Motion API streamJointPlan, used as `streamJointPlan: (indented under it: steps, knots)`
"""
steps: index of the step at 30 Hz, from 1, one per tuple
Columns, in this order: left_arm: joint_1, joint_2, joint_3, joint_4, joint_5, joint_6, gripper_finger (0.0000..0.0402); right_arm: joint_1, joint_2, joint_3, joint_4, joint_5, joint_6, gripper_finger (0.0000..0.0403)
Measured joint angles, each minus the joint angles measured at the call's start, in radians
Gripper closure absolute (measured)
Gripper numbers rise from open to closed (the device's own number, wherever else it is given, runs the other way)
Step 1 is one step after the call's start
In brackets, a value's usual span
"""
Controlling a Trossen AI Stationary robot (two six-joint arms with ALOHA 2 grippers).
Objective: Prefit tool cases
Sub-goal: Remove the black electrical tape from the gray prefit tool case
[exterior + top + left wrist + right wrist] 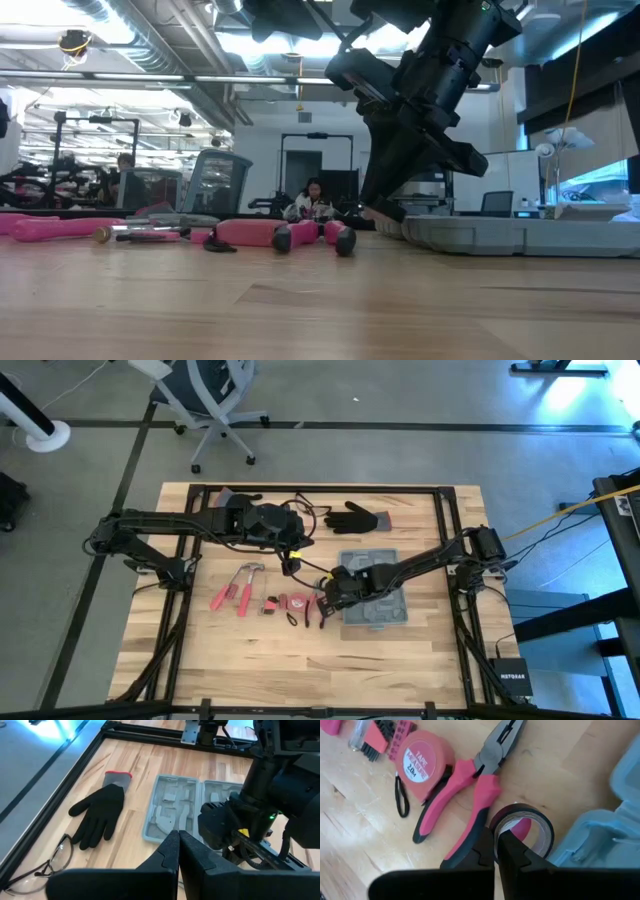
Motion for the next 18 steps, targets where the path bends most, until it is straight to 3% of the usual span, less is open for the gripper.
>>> streamJointPlan:
  steps: [9,18]
  knots:
    - [0.0,0.0,0.0,0.002,0.004,-0.008,0.0402,0.005,0.002,-0.003,0.04,0.021,0.003,0.0385]
    - [0.0,0.0,0.001,-0.023,0.005,-0.018,0.0401,0.005,0.003,-0.003,0.024,0.02,-0.02,0.0298]
